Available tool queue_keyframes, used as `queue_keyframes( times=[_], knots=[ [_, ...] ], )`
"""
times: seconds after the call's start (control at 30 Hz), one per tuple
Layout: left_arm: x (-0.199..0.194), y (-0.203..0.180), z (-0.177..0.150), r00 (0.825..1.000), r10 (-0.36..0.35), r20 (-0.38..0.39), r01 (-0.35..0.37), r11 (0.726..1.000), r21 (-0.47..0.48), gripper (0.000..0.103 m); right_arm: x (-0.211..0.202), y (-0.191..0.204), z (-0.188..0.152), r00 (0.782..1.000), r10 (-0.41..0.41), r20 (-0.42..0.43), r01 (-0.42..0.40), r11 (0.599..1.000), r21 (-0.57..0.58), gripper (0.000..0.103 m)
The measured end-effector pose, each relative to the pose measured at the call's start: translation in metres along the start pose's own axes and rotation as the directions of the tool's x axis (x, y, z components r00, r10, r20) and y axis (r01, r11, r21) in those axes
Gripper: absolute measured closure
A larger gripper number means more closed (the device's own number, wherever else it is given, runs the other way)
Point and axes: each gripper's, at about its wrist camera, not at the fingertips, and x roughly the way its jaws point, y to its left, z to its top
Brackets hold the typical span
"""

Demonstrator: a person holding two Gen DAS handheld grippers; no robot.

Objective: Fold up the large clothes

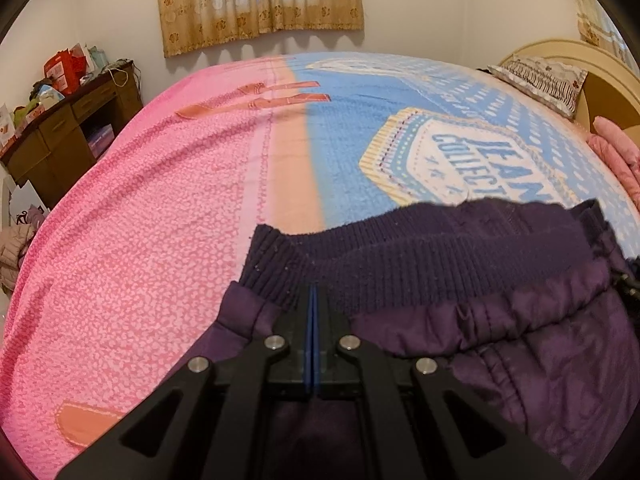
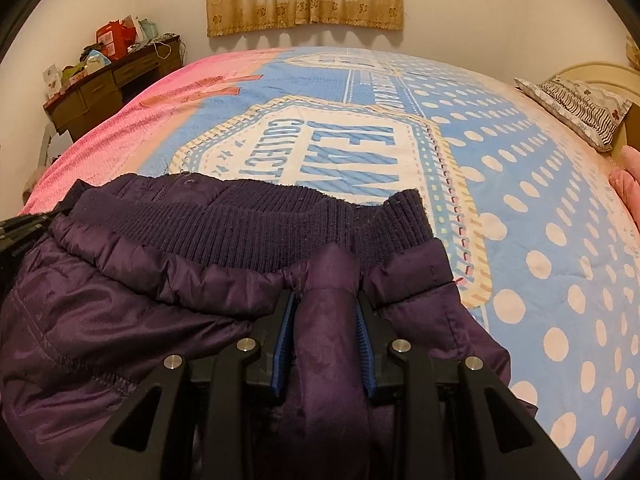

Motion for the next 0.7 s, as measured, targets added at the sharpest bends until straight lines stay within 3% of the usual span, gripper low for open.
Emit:
queue_keyframes(
  times=[0.1,0.27,0.33,0.37,0.4,0.5,0.53,0.7],
  knots=[
    [-0.034,0.0,0.004,0.996,0.016,0.093,-0.013,0.999,-0.031,0.093,0.0,-0.002,0.0,1.0,0.015,0.004,-0.015,1.0,0.014,0.073],
    [-0.091,-0.038,-0.001,0.975,-0.089,0.206,0.08,0.995,0.054,0.049,0.0,-0.002,0.001,1.0,0.017,0.002,-0.017,1.0,0.014,0.072],
    [-0.095,-0.062,-0.008,0.974,-0.118,0.193,0.091,0.986,0.14,0.045,0.0,-0.003,0.0,1.0,0.013,0.003,-0.013,1.0,0.012,0.072],
    [-0.091,-0.071,-0.011,0.977,-0.104,0.186,0.071,0.982,0.176,0.044,0.0,-0.003,0.0,1.0,0.01,0.002,-0.01,1.0,0.01,0.072],
    [-0.081,-0.08,-0.016,0.983,-0.045,0.179,0.006,0.978,0.211,0.044,0.0,-0.003,0.0,1.0,0.007,0.002,-0.007,1.0,0.008,0.072],
    [-0.043,-0.072,-0.018,0.996,0.039,0.081,-0.052,0.985,0.166,0.041,-0.001,-0.003,0.0,1.0,0.004,0.007,-0.004,1.0,0.007,0.072],
    [-0.032,-0.067,-0.017,0.998,0.039,0.052,-0.046,0.99,0.135,0.033,-0.001,-0.002,0.0,1.0,0.002,0.008,-0.003,1.0,0.008,0.072],
    [-0.015,-0.069,-0.015,0.997,0.075,0.028,-0.078,0.988,0.133,0.023,-0.004,0.001,0.001,1.0,-0.015,0.009,0.015,1.0,0.001,0.07]
  ],
)
